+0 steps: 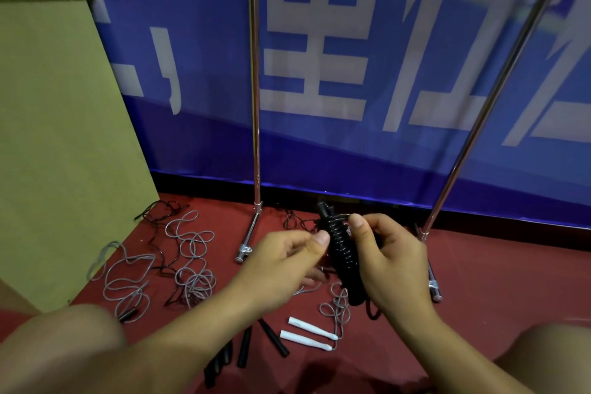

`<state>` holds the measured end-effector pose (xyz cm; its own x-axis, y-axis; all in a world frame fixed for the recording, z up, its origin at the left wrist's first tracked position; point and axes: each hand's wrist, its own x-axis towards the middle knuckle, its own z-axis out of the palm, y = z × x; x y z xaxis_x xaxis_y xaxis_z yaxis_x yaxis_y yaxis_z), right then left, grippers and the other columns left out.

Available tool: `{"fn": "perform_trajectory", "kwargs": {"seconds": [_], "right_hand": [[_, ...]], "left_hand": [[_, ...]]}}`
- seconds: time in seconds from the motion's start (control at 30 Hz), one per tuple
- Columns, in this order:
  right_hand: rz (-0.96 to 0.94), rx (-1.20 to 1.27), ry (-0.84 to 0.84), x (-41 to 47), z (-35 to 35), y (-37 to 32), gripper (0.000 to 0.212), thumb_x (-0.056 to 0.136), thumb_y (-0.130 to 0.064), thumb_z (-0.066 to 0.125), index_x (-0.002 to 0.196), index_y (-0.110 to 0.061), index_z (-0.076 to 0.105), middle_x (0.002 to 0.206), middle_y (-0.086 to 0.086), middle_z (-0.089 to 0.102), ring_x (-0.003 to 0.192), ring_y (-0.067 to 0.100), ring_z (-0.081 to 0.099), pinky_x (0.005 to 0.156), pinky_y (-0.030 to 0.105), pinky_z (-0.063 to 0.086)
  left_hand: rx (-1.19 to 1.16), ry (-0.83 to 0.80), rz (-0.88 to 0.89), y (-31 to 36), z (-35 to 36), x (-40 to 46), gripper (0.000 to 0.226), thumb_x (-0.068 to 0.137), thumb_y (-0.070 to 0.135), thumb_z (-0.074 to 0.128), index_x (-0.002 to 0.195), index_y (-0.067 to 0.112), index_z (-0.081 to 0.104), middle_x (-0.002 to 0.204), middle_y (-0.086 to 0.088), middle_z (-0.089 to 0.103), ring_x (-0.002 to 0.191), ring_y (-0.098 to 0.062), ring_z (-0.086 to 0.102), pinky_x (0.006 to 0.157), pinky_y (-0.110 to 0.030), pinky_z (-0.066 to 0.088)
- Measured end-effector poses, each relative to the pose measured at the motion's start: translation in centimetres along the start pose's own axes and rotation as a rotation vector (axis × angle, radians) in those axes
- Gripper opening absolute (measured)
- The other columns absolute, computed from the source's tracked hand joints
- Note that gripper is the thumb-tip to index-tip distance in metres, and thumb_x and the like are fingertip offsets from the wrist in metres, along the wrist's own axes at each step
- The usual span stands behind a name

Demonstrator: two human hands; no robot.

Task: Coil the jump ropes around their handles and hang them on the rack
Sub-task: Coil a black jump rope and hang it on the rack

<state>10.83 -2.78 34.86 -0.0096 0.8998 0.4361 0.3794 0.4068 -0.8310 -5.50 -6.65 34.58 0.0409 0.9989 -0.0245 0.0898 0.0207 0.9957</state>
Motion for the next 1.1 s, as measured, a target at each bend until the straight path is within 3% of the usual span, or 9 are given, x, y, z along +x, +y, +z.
{"fn": "perform_trajectory", "kwargs": {"seconds": [0.13, 0.27, 0.33, 0.43, 0.6, 0.77, 0.93, 1.0, 1.1], "right_hand": [[-0.004, -0.091, -0.024, -0.2, 0.5, 0.7, 0.018, 0.092, -0.043, 0.06, 0.077, -0.036, 0.066, 0.069, -0.016, 0.068, 0.061, 0.005, 0.064, 0.058, 0.035, 0.05], [-0.079, -0.157, -0.074, -0.6, 0.7, 1.4, 0.023, 0.092, -0.044, 0.06, 0.08, -0.027, 0.069, 0.063, -0.01, 0.067, 0.057, 0.005, 0.062, 0.056, 0.036, 0.05], [-0.117, -0.183, -0.121, -1.3, 1.2, 1.6, 0.024, 0.093, -0.039, 0.063, 0.076, -0.022, 0.062, 0.056, -0.006, 0.06, 0.051, 0.01, 0.055, 0.053, 0.036, 0.045], [-0.149, -0.207, -0.19, -2.1, 1.6, 1.6, 0.027, 0.094, -0.032, 0.061, 0.072, -0.02, 0.052, 0.053, 0.001, 0.052, 0.049, 0.018, 0.047, 0.05, 0.035, 0.04], [0.088, 0.17, -0.399, -1.6, 1.5, 1.5, 0.027, 0.095, -0.041, 0.056, 0.081, -0.018, 0.061, 0.075, 0.016, 0.065, 0.067, 0.029, 0.063, 0.065, 0.05, 0.054], [0.195, 0.369, -0.54, -1.1, 1.4, 1.4, 0.029, 0.098, -0.032, 0.056, 0.085, -0.007, 0.061, 0.085, 0.024, 0.063, 0.078, 0.022, 0.061, 0.066, 0.027, 0.054], [0.357, 0.546, -0.661, -0.3, 0.2, 1.0, 0.03, 0.095, -0.026, 0.053, 0.094, 0.003, 0.059, 0.098, 0.016, 0.072, 0.102, 0.027, 0.071, 0.072, 0.033, 0.055], [0.388, 0.537, -0.671, 0.1, -0.2, 1.1, 0.033, 0.094, -0.024, 0.053, 0.096, 0.008, 0.058, 0.093, 0.015, 0.074, 0.093, 0.027, 0.073, 0.071, 0.034, 0.054], [0.435, 0.505, -0.657, 0.6, -0.5, 1.3, 0.024, 0.085, -0.028, 0.059, 0.079, -0.005, 0.062, 0.075, 0.016, 0.07, 0.066, 0.024, 0.068, 0.063, 0.031, 0.052]], "left_hand": [[0.06, -0.087, 0.006, -1.0, -0.1, 0.1, 0.111, 0.067, 0.091, 0.052, 0.115, -0.009, 0.054, 0.1, -0.006, 0.059, 0.108, -0.036, 0.066, 0.093, -0.035, 0.057], [0.012, -0.125, -0.051, -1.5, 0.4, -0.4, 0.063, 0.076, 0.082, 0.051, 0.118, 0.037, 0.065, 0.118, 0.002, 0.071, 0.117, -0.021, 0.064, 0.102, -0.039, 0.051], [-0.031, -0.099, -0.059, -1.4, 0.4, -0.6, 0.056, 0.081, 0.073, 0.051, 0.121, 0.034, 0.062, 0.12, 0.01, 0.07, 0.118, -0.007, 0.063, 0.105, -0.033, 0.047], [0.005, -0.077, -0.073, -1.6, 0.0, -0.5, 0.061, 0.077, 0.082, 0.049, 0.112, 0.034, 0.066, 0.114, 0.008, 0.072, 0.112, -0.009, 0.066, 0.1, -0.038, 0.05], [0.106, 0.098, -0.013, -0.7, 0.0, -0.1, 0.055, 0.077, 0.073, 0.044, 0.1, 0.027, 0.061, 0.071, 0.024, 0.064, 0.063, 0.005, 0.06, 0.057, -0.02, 0.048], [0.192, 0.161, 0.073, -1.6, -0.4, 0.0, 0.064, 0.07, 0.085, 0.056, 0.101, 0.029, 0.062, 0.082, 0.01, 0.07, 0.075, -0.013, 0.067, 0.075, -0.044, 0.057], [0.089, 0.142, 0.161, -1.1, -0.6, 0.0, 0.039, 0.081, 0.055, 0.067, 0.102, 0.022, 0.065, 0.075, 0.007, 0.068, 0.07, -0.012, 0.064, 0.069, -0.038, 0.055], [0.058, 0.117, 0.19, -0.8, -0.3, -0.4, 0.028, 0.086, 0.041, 0.065, 0.102, 0.018, 0.063, 0.073, 0.006, 0.066, 0.067, -0.011, 0.062, 0.061, -0.027, 0.05], [0.027, 0.067, 0.197, -0.8, 0.1, -1.0, 0.024, 0.088, 0.033, 0.063, 0.104, 0.015, 0.061, 0.072, 0.009, 0.062, 0.066, -0.013, 0.06, 0.059, -0.025, 0.05]]}}
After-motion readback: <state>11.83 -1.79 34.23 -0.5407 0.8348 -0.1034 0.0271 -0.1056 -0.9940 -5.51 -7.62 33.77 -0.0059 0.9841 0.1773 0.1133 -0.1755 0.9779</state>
